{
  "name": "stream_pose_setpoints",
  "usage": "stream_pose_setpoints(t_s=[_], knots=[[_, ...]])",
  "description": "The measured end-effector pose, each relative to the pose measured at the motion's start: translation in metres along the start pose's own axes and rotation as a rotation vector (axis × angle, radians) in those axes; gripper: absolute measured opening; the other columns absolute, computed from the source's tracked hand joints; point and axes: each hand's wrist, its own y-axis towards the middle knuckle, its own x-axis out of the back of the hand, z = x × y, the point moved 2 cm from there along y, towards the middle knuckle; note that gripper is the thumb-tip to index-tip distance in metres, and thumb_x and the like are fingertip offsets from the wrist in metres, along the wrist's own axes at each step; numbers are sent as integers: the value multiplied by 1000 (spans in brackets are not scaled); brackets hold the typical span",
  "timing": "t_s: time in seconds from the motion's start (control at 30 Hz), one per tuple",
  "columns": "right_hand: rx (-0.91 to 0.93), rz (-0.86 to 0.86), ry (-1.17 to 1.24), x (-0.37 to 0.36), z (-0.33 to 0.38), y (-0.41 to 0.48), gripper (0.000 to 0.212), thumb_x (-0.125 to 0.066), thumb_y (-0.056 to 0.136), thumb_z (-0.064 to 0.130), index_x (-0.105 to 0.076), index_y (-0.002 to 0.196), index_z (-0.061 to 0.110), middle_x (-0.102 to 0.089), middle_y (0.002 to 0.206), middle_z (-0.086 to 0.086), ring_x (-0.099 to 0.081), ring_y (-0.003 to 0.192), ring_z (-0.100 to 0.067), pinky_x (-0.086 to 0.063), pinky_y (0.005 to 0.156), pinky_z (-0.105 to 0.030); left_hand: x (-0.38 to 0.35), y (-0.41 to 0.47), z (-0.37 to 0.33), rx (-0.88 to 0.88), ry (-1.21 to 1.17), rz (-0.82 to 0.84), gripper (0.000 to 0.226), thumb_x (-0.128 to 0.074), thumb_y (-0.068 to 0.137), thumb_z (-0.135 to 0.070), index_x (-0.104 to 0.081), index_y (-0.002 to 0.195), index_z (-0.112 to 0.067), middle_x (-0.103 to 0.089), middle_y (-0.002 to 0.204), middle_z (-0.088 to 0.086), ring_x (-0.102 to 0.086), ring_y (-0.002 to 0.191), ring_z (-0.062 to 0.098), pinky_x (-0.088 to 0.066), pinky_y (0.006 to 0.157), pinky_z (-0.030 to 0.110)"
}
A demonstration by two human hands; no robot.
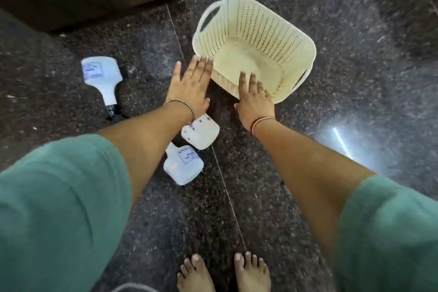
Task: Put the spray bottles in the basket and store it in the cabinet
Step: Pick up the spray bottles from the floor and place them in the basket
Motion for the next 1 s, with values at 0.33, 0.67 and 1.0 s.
stream_pose_setpoints(t_s=[0.33, 0.67, 1.0], knots=[[16, -26, -70, 8, -22, 7, 61, -34, 92, 5, -12, 146, 22, -55, 126, -18, -59, 104, -40, -44, 80, -46, -7, 40, -24, -74, 78, 101, 64, -40, 95, -26, -3, 147, -19, -9, 159, 7, -3, 147, 23, 0, 116, 55], [83, -1, -68, -4, -72, -50, 53, -38, 83, -4, -30, 131, 17, -62, 85, -10, -63, 68, -37, -33, 50, -35, 10, 32, -68, -128, 177, 156, 32, -36, 90, -11, -50, 117, -21, -59, 116, 8, -45, 126, 29, 4, 115, 60], [13, 301, -68, -31, -162, -185, 55, -38, 88, 3, -25, 136, 25, -64, 103, -8, -65, 88, -32, -50, 74, -40, -1, -62, -184, -430, 83, 335, 30, -36, 93, -13, -54, 117, -16, -60, 115, 8, -59, 104, 29, -25, 110, 47]])
